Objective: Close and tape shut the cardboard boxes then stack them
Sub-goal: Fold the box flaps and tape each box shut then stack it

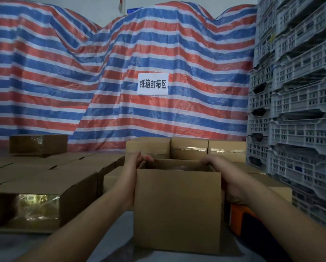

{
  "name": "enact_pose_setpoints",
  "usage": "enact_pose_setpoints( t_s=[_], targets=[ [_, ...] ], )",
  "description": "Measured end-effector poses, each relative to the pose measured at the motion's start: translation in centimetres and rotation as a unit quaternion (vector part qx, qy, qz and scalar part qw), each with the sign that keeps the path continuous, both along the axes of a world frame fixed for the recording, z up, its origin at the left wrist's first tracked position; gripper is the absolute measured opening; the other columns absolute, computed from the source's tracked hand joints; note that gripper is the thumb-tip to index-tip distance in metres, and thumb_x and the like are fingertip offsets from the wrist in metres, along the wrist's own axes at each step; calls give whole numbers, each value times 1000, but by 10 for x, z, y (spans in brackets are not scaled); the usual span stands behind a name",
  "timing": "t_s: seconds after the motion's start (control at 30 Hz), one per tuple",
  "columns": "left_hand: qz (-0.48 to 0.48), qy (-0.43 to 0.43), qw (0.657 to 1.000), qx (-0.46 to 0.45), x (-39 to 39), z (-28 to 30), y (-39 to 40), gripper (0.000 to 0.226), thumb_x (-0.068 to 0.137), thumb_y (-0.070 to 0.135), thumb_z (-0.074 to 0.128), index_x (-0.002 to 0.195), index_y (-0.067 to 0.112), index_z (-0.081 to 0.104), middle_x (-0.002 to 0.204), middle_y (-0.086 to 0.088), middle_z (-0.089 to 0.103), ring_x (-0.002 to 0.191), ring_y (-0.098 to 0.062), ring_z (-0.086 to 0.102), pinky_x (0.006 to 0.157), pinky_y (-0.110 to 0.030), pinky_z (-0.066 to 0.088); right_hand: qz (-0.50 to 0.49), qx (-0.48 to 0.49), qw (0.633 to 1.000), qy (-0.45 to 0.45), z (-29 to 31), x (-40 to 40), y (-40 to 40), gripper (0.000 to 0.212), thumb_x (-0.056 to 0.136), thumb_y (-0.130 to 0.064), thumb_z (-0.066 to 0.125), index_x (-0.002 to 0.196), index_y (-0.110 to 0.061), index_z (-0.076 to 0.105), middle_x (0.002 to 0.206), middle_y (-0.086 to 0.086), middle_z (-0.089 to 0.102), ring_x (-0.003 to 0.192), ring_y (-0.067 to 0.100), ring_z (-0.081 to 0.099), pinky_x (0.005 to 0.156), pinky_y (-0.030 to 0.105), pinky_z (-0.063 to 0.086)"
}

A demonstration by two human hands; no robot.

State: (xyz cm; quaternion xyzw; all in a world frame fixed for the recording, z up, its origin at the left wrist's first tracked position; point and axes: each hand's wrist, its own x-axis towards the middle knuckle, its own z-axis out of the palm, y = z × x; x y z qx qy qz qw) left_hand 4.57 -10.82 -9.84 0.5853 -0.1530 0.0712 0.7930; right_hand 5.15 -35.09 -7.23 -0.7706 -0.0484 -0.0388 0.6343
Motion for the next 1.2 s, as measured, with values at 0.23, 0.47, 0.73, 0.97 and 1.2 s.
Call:
enact_pose_setpoints(
  t_s=[0.23,0.47,0.73,0.97,1.2],
  targets=[
    [-20,-17,1000,6,5,-13,3,33,84,54,54,91,32,78,101,-8,75,88,-21,74,66,-31,57,-26,102,992,-72,-27,-4,10,40,89,-47,60,118,-20,66,103,16,72,100,32,67,84,42,51],
    [-30,-44,998,-26,11,-23,4,32,75,55,62,95,34,77,101,-7,75,89,-23,74,60,-27,58,-34,123,991,-44,-34,0,8,49,93,-53,55,125,-17,62,99,14,69,100,33,64,91,46,48],
    [-29,-56,998,-21,4,-24,6,27,93,45,50,109,42,72,106,3,74,94,-19,72,64,-27,58,-26,166,984,-53,-36,0,8,34,97,-52,50,105,-22,64,70,7,75,60,19,72,67,35,47],
    [-56,-39,997,-40,-7,-18,3,53,72,37,63,122,50,53,93,-1,76,84,-23,74,56,-29,58,-24,196,977,-85,-39,0,7,32,100,-46,46,92,-23,68,66,5,74,56,15,72,62,32,47],
    [41,24,999,-7,-6,-17,0,58,80,15,68,128,42,48,102,-14,69,70,-24,73,51,-32,58,1,189,979,-75,-43,-3,8,52,103,-40,46,68,-19,78,63,4,71,55,15,70,53,28,52]
  ],
)
